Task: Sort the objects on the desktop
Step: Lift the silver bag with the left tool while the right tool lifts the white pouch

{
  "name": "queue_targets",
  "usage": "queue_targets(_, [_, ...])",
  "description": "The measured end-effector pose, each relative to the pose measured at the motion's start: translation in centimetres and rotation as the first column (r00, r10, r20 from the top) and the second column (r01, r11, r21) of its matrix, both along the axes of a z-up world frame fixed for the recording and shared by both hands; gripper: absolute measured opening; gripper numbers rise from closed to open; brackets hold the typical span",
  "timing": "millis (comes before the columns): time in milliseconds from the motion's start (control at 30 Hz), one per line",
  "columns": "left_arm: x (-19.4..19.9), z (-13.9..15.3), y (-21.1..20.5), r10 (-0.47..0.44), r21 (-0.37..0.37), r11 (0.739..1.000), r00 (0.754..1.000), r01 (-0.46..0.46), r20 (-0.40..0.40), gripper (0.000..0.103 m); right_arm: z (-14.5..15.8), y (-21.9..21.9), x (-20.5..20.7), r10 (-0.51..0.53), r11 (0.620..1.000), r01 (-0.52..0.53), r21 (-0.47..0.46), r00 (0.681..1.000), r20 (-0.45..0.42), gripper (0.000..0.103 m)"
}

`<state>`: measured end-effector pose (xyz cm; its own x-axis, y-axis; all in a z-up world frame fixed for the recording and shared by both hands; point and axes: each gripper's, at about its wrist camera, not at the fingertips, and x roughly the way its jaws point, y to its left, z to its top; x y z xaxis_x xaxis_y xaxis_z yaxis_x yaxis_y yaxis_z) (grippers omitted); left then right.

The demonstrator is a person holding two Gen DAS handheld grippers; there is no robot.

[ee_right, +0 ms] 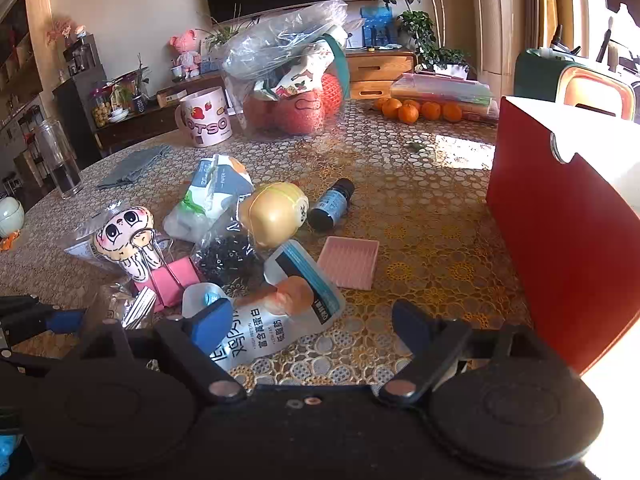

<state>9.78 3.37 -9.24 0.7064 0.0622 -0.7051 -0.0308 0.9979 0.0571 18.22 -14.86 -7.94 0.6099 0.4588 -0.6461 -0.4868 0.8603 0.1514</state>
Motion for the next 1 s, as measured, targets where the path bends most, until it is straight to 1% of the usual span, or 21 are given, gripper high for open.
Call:
queue_targets(100, [0.0, 0.0, 0.1, -0.003, -0.004, 1.000, 1.000, 0.003, -0.001, 0.056, -0.4, 0.0, 0.9, 0.016, 1.000, -0.015, 0.015, 1.000, -0.013, 0.089])
queue_targets(200, [0.0, 0.0, 0.2, -0.006, -0.006, 1.000, 1.000, 0.006, -0.003, 0.056, -1.0, 0.3, 1.9, 0.029, 0.999, -0.027, 0.042, 0.999, -0.046, 0.088])
queue_targets(233, [0.1, 0.0, 0.2, -0.007, -0.006, 1.000, 1.000, 0.007, -0.003, 0.056, -1.1, 0.5, 2.1, 0.031, 0.999, -0.029, 0.042, 0.998, -0.053, 0.085])
queue_targets(267, [0.1, 0.0, 0.2, -0.009, -0.005, 1.000, 1.000, 0.009, -0.003, 0.056, -1.3, 0.7, 2.2, 0.033, 0.999, -0.031, 0.040, 0.997, -0.064, 0.079])
queue_targets(400, [0.0, 0.0, 0.2, -0.011, -0.002, 1.000, 1.000, 0.011, -0.002, 0.056, -1.5, 1.3, 2.1, 0.061, 0.997, -0.059, 0.042, 0.996, -0.066, 0.078])
queue_targets(533, [0.1, 0.0, 0.2, -0.011, -0.003, 1.000, 1.000, 0.011, -0.002, 0.056, -1.7, 1.5, 2.0, 0.076, 0.997, -0.074, 0.039, 0.995, -0.063, 0.082])
queue_targets(633, [0.1, 0.0, 0.2, -0.011, -0.003, 1.000, 1.000, 0.011, -0.002, 0.056, -1.6, 1.9, 2.2, 0.108, 0.994, -0.107, 0.018, 0.991, -0.075, 0.090])
queue_targets(733, [0.1, 0.0, 0.2, -0.011, -0.003, 1.000, 1.000, 0.011, -0.002, 0.056, -1.7, 2.4, 2.2, 0.124, 0.992, -0.125, 0.001, 0.989, -0.074, 0.094])
queue_targets(833, [0.0, 0.0, 0.2, -0.011, -0.003, 1.000, 1.000, 0.011, -0.002, 0.056, -1.8, 2.6, 2.0, 0.130, 0.991, -0.131, -0.008, 0.989, -0.064, 0.097])
queue_targets(900, [0.1, 0.0, 0.2, -0.011, -0.003, 1.000, 1.000, 0.011, -0.002, 0.056, -1.9, 2.9, 1.6, 0.131, 0.991, -0.132, -0.034, 0.991, -0.042, 0.094])
queue_targets(933, [0.1, 0.0, 0.2, -0.010, -0.003, 1.000, 1.000, 0.010, -0.002, 0.056, -1.8, 2.9, 1.4, 0.126, 0.991, -0.127, -0.030, 0.991, -0.035, 0.089])
queue_targets(1000, [0.1, 0.0, 0.2, -0.009, -0.003, 1.000, 1.000, 0.009, -0.002, 0.056, -1.7, 2.8, 1.4, 0.112, 0.994, -0.113, -0.015, 0.993, -0.041, 0.086])
